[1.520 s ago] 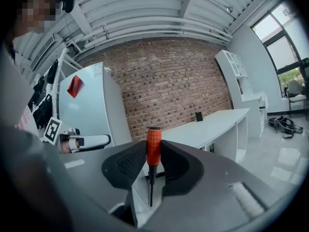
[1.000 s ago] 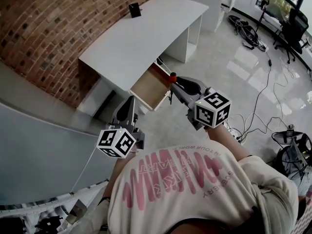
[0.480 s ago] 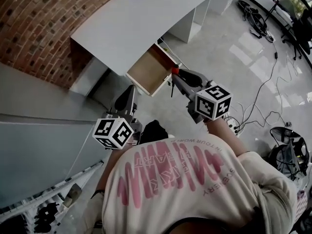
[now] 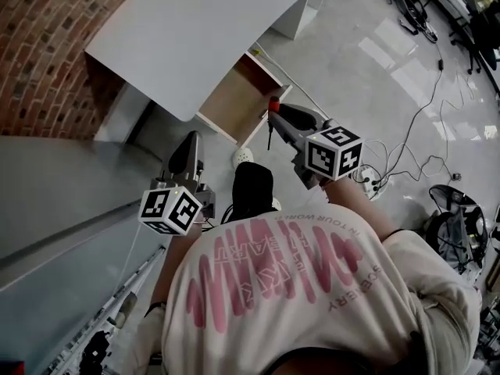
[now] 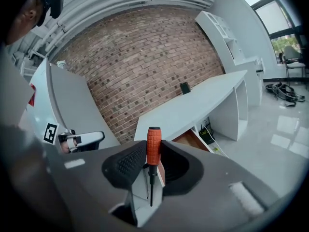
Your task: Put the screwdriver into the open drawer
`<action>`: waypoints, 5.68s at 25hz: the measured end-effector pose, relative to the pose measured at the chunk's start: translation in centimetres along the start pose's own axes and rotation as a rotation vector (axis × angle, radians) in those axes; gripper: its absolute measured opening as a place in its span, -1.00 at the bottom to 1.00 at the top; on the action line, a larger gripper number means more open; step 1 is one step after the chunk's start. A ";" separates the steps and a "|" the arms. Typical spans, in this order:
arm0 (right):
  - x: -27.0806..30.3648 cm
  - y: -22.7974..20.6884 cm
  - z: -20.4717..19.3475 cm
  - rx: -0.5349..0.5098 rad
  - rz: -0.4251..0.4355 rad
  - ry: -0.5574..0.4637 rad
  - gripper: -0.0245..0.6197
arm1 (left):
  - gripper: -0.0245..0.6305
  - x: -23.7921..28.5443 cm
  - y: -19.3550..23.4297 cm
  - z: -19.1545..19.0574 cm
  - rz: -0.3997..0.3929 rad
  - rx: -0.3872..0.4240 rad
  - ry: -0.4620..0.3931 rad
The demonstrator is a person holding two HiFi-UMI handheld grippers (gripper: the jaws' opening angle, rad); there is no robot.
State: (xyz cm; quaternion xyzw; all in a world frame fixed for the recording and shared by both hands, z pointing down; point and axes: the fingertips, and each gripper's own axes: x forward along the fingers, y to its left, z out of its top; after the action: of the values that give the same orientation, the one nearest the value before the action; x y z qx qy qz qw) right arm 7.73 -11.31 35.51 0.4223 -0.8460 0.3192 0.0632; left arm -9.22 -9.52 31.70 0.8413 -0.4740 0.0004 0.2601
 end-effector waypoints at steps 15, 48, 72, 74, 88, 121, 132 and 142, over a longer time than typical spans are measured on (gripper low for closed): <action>15.3 -9.1 -6.0 0.305 -0.114 0.090 -0.60 | -0.91 4.7 11.8 0.3 0.089 -0.029 -0.031; 29.3 -16.5 -20.9 0.314 -0.281 0.445 -0.60 | -0.91 2.7 18.8 -5.2 0.254 -0.102 0.094; 30.8 -18.1 -23.2 0.378 -0.357 0.482 -0.59 | -0.91 1.5 19.9 -7.7 0.301 -0.123 0.134; 30.7 -18.3 -23.5 0.398 -0.371 0.485 -0.59 | -0.91 1.4 20.0 -7.8 0.306 -0.129 0.132; 31.2 -19.2 -23.9 0.442 -0.409 0.455 -0.59 | -0.91 1.0 20.5 -8.5 0.315 -0.144 0.126; 31.4 -18.6 -24.8 0.584 -0.391 0.458 -0.35 | -0.91 1.2 20.3 -9.1 0.318 -0.168 0.128; 30.7 -18.2 -24.8 0.622 -0.424 0.443 -0.35 | -0.91 0.3 20.2 -9.0 0.326 -0.161 0.112; 30.2 -17.8 -24.3 0.659 -0.406 0.398 -0.35 | -0.91 0.0 19.7 -9.1 0.315 -0.156 0.102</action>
State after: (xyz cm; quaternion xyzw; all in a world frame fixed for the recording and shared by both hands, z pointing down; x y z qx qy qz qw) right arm -2.00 -25.11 74.69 0.5079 -0.5700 0.6286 0.1485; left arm -22.67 -13.72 48.16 0.7329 -0.5845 0.0470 0.3451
